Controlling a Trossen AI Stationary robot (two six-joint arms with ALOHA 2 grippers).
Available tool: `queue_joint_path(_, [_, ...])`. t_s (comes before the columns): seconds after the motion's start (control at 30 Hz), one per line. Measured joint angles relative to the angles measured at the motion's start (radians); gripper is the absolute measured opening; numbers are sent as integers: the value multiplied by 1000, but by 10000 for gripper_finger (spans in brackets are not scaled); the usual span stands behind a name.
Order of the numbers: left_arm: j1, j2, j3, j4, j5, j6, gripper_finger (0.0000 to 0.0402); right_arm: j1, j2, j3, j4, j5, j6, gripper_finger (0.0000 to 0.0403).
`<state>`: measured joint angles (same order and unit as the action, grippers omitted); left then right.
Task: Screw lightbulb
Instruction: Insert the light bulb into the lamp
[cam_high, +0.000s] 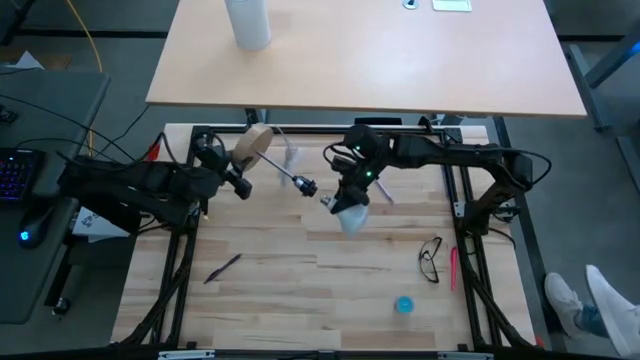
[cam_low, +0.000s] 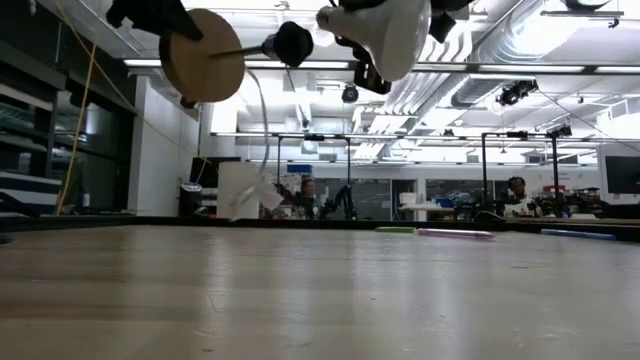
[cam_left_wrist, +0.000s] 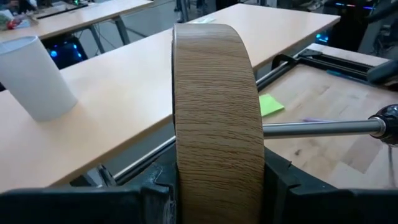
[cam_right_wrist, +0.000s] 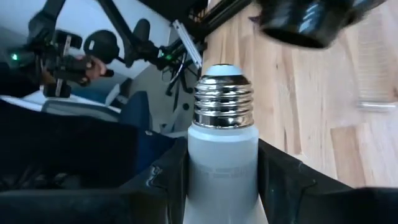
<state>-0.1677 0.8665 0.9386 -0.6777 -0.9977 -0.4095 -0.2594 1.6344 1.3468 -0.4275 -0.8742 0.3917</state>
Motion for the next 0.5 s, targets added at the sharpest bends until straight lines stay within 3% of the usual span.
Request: queue_joint_path(0.5, [11, 21, 0, 180, 15, 212, 114, -3, 2, 0, 0, 22, 85, 144])
